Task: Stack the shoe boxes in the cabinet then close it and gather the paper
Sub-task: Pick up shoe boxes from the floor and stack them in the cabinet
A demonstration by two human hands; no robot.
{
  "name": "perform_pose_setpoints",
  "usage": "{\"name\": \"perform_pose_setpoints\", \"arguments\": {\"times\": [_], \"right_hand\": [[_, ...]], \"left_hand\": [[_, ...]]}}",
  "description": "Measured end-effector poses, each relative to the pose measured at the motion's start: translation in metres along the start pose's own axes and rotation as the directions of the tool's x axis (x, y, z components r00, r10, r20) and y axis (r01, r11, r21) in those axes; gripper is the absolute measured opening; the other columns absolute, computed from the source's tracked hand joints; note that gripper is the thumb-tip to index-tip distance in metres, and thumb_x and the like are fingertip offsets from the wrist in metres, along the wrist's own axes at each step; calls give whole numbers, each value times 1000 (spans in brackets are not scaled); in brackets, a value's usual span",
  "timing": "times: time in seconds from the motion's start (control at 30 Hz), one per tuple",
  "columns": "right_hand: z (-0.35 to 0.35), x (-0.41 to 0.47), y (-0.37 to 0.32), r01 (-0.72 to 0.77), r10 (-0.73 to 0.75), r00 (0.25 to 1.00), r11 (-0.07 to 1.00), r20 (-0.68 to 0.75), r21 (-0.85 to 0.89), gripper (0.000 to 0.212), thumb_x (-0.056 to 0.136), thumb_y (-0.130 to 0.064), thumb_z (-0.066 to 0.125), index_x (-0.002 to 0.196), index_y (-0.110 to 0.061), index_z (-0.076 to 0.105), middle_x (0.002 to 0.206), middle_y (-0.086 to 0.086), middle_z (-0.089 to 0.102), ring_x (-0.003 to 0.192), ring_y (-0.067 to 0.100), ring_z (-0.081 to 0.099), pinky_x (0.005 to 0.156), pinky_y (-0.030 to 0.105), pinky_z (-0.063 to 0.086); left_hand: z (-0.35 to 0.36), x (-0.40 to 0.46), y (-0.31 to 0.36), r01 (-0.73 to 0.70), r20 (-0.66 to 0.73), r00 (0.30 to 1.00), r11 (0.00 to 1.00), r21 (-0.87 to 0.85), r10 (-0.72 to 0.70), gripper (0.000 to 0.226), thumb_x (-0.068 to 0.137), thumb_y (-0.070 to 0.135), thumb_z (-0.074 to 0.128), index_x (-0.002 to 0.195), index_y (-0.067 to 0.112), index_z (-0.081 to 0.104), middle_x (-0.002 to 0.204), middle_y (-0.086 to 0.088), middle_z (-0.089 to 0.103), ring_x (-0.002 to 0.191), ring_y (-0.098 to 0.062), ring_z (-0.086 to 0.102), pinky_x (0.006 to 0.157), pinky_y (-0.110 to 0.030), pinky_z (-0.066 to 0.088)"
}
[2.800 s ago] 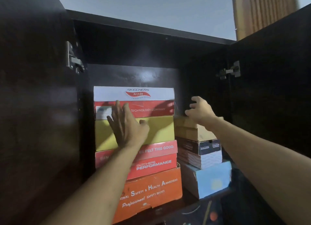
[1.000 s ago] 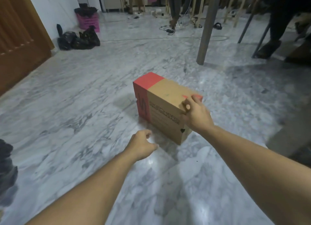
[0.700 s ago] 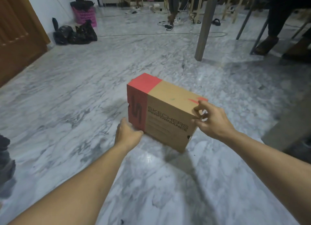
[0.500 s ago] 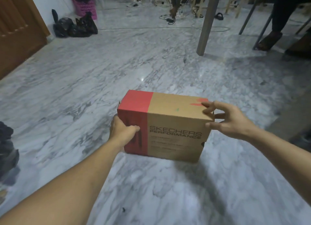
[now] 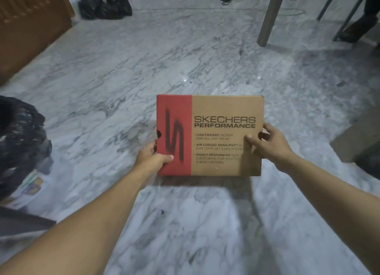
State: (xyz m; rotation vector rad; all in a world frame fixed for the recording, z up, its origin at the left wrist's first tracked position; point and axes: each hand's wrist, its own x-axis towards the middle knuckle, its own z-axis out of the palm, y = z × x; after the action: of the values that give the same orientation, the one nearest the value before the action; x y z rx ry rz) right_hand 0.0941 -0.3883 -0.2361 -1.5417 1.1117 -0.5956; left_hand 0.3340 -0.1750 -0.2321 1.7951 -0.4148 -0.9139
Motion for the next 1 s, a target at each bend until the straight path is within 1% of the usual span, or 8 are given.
{"name": "perform_pose_setpoints", "arguments": {"times": [0.17,0.37,0.43,0.53,0.63,0.77,0.87,1.0], "right_hand": [[14,-19,7,6,2,997,994,71,-109,65,67,-36,85,121,-35,50,114,-9,67,105,13,64,88,43,56],[23,-20,12,-41,51,997,988,64,-152,102,57,-43,90,141,-27,34,118,-10,64,111,18,62,97,45,51],[24,-18,16,-54,70,994,983,83,-176,113,52,-50,90,145,-26,31,126,-7,61,114,20,61,86,38,55],[23,-18,21,-61,82,991,979,103,-193,117,48,-51,90,146,-30,30,129,-7,59,113,23,61,62,22,42],[23,-18,15,-43,69,990,979,123,-201,104,46,-50,93,134,-32,42,127,-8,60,107,23,62,55,21,44],[19,-30,-19,6,9,996,985,84,-170,93,63,-36,90,143,-22,45,129,-7,54,113,17,58,70,22,45],[8,-50,-55,60,-41,995,977,96,-204,79,63,-44,87,133,-24,59,125,-3,61,106,17,62,72,26,52],[-1,-93,-100,112,-88,989,969,115,-220,67,63,-45,87,123,-26,65,102,-5,62,85,14,65,50,23,53]], "left_hand": [[-3,-25,-4,27,40,999,999,42,-28,45,80,-3,70,114,25,62,105,9,70,95,-11,66,67,-17,48],[-6,-27,-4,12,42,999,996,87,-16,44,80,-1,71,110,28,58,107,8,67,100,-13,63,79,-21,47],[-7,-21,-6,17,33,999,995,102,-20,43,80,3,73,111,29,57,107,8,67,102,-13,63,85,-26,46],[-6,-14,-11,19,41,999,993,114,-24,44,80,5,74,115,27,58,104,11,66,104,-14,62,93,-30,47],[-2,-14,-11,0,26,1000,996,85,-2,50,78,3,75,122,24,60,108,7,68,107,-15,63,98,-30,47],[-5,-25,4,-60,-74,995,997,58,64,51,79,13,77,126,25,59,107,6,69,105,-16,64,99,-34,49],[-14,-49,28,-120,-133,983,992,46,125,40,82,21,75,118,28,61,101,8,68,89,-8,64,81,-25,51],[-36,-98,60,-156,-233,960,988,5,153,47,78,27,79,121,26,60,99,7,63,94,-15,64,90,-36,53]]}}
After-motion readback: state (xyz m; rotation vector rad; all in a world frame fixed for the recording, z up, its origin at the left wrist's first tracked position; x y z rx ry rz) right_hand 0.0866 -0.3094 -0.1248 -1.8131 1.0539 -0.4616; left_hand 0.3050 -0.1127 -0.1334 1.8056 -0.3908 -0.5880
